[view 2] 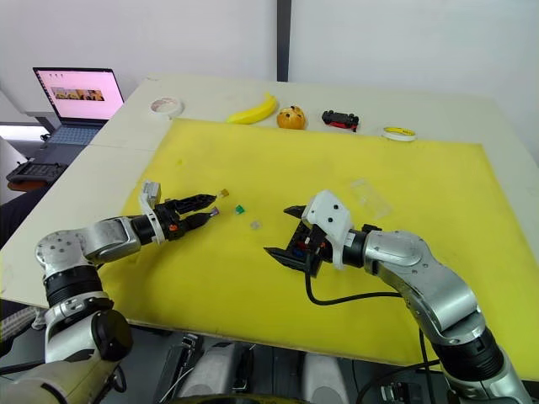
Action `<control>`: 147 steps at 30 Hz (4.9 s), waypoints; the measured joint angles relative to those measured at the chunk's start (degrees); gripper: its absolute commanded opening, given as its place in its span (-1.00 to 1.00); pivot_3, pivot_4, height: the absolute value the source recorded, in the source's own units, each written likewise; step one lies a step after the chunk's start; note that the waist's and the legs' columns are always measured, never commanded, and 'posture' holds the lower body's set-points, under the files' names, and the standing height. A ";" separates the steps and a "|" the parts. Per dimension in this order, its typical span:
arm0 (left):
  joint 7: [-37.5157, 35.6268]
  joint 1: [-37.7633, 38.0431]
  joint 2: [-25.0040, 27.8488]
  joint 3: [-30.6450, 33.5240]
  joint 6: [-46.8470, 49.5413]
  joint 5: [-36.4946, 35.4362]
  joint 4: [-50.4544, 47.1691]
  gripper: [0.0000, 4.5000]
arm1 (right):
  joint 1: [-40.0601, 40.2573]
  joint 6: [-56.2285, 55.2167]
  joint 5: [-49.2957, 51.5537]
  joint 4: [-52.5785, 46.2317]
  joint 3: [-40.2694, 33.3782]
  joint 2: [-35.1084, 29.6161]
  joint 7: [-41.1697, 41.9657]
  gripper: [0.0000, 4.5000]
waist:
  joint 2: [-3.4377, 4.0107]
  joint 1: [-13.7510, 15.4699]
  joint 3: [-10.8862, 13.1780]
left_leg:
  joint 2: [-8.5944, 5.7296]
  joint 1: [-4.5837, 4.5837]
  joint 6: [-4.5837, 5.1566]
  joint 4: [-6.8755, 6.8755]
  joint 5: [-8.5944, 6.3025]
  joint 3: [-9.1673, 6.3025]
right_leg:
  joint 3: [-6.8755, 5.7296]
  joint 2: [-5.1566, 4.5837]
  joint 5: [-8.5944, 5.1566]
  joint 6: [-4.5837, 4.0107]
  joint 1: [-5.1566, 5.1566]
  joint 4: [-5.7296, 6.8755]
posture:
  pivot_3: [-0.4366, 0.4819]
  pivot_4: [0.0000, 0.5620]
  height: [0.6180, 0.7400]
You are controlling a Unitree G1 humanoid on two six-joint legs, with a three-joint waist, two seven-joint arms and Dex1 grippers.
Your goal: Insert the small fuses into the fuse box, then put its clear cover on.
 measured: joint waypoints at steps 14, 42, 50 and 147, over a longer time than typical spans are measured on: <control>-1.01 -0.46 -0.22 -0.47 0.77 2.85 0.17 -0.25 | 0.24 0.01 0.05 -0.01 -0.01 0.03 -0.37 1.00 | 0.00 0.01 0.00 | 0.00 -0.01 0.00 -0.04 0.00 0.00 | 0.00 -0.01 0.00 0.00 -0.02 -0.03 | -0.05 -0.47 1.00; 3.19 -1.29 -3.90 4.48 2.35 4.89 -2.36 -0.98 | 0.26 0.05 0.61 -0.02 -0.72 -0.01 -0.28 1.00 | 0.00 -0.06 0.00 | 0.00 0.00 0.11 -0.08 -0.07 0.00 | 0.00 -0.02 0.00 0.00 -0.03 -0.05 | -0.05 -0.47 1.00; -0.82 0.33 0.77 2.19 3.63 -2.67 -4.50 -0.98 | 2.01 3.30 5.62 -1.17 -5.10 1.75 -2.19 1.00 | -0.11 -0.16 0.08 | 0.05 -0.09 -0.15 -0.17 0.07 0.00 | 0.01 0.00 0.00 0.00 -0.17 -0.05 | -0.05 -0.47 1.00; -12.57 0.35 18.87 -31.94 -19.98 -30.81 -24.72 0.50 | -6.47 3.28 61.80 2.91 -11.13 11.83 -43.70 -1.00 | -0.07 -1.32 0.11 | 0.18 -0.91 0.05 -0.01 0.08 0.01 | 0.06 0.57 -0.01 -0.04 -0.99 0.16 | -0.05 -0.47 1.00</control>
